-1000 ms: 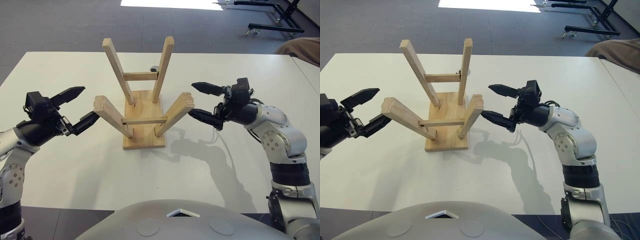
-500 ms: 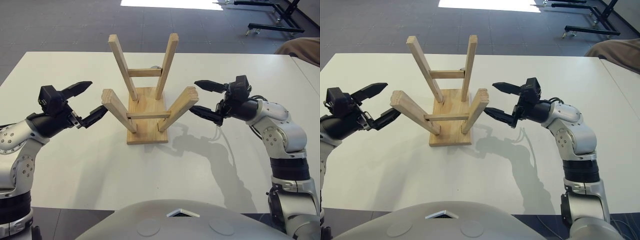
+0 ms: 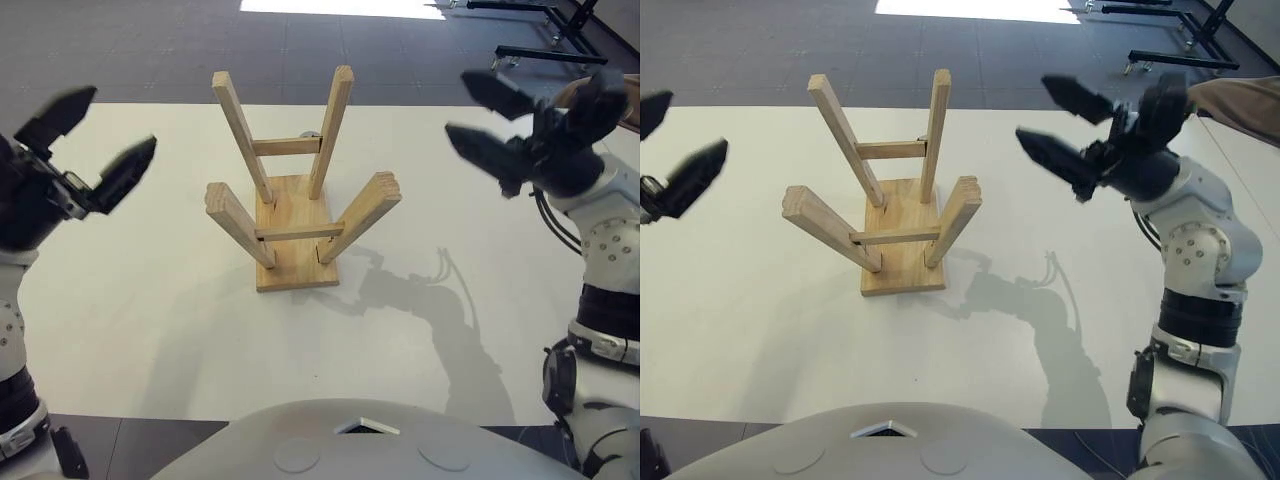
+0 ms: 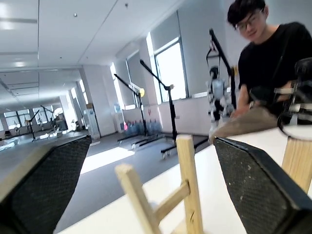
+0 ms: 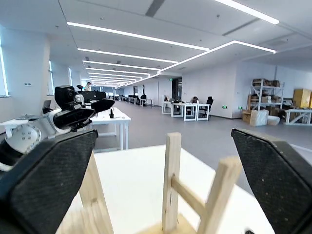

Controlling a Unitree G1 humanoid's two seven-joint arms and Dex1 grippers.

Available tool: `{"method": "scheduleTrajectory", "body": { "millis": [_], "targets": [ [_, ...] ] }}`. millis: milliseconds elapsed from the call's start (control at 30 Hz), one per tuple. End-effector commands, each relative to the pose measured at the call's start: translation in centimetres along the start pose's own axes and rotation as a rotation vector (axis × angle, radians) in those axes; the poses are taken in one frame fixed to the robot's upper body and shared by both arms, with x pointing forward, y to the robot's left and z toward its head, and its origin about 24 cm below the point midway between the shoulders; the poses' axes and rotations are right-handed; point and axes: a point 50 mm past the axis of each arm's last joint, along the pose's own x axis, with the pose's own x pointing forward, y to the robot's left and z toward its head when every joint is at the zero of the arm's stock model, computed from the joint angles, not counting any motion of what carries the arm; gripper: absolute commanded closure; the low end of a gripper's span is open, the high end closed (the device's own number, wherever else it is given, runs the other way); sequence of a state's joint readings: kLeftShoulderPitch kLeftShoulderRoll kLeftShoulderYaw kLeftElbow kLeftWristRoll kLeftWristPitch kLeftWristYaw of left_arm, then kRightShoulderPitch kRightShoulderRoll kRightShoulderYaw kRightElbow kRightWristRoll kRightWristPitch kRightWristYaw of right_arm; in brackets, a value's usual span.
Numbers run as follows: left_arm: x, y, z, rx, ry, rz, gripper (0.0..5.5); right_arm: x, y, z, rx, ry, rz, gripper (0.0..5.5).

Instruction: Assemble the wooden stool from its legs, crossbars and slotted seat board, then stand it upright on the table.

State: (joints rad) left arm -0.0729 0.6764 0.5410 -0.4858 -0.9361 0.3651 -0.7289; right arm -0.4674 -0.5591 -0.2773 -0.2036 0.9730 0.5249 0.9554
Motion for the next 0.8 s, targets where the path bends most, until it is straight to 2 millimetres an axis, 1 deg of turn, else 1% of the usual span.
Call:
{"method": "scheduleTrajectory", "body": {
  "millis": [33, 100, 167, 233, 367, 433, 500, 533, 600, 633, 700, 733, 767, 800],
  "targets": [
    [3.6, -3.2, 0.3, -0.083, -0.080, -0.214, 0.86, 3.7, 3.1, -0.3, 0.037, -0.069, 0.183, 0.46],
    [4.4, -4.1, -0.2, -0.131, -0.082, -0.259, 0.86, 4.6, 4.2, -1.4, 0.071, -0.061, 0.231, 0.46],
    [4.8, -4.6, -0.6, -0.163, -0.077, -0.283, 0.86, 5.0, 4.6, -1.8, 0.085, -0.060, 0.254, 0.46],
    [5.1, -4.6, -0.4, -0.174, -0.077, -0.287, 0.86, 5.1, 4.6, -0.9, 0.074, -0.079, 0.266, 0.46],
    [6.1, -4.7, 1.1, -0.155, -0.075, -0.292, 0.86, 6.0, 4.7, 1.5, 0.037, -0.144, 0.322, 0.46],
    [6.3, -5.1, 2.4, -0.190, -0.124, -0.322, 0.86, 6.4, 4.8, 2.6, 0.027, -0.184, 0.339, 0.46],
    [6.3, -5.4, 3.3, -0.237, -0.151, -0.354, 0.86, 6.5, 5.0, 3.1, 0.019, -0.193, 0.349, 0.46],
    [6.2, -5.6, 2.8, -0.277, -0.119, -0.364, 0.86, 6.6, 4.9, 2.6, 0.036, -0.178, 0.346, 0.46],
    [5.7, -5.9, 1.1, -0.383, -0.036, -0.371, 0.86, 6.4, 4.5, 0.9, 0.086, -0.128, 0.323, 0.46],
    [5.2, -6.0, -1.0, -0.440, 0.048, -0.343, 0.86, 6.3, 4.4, -1.1, 0.134, -0.075, 0.312, 0.46],
    [4.0, -6.6, -6.1, -0.552, 0.225, -0.302, 0.86, 5.2, 4.7, -6.6, 0.252, 0.070, 0.286, 0.46],
    [3.5, -7.1, -8.2, -0.600, 0.297, -0.301, 0.86, 4.5, 5.2, -9.1, 0.278, 0.152, 0.289, 0.46],
    [2.9, -7.8, -10.4, -0.637, 0.373, -0.305, 0.86, 3.8, 5.9, -10.8, 0.306, 0.206, 0.295, 0.46],
    [2.5, -8.3, -11.7, -0.640, 0.430, -0.315, 0.86, 3.5, 6.2, -11.6, 0.318, 0.227, 0.299, 0.46]
  ]
}}
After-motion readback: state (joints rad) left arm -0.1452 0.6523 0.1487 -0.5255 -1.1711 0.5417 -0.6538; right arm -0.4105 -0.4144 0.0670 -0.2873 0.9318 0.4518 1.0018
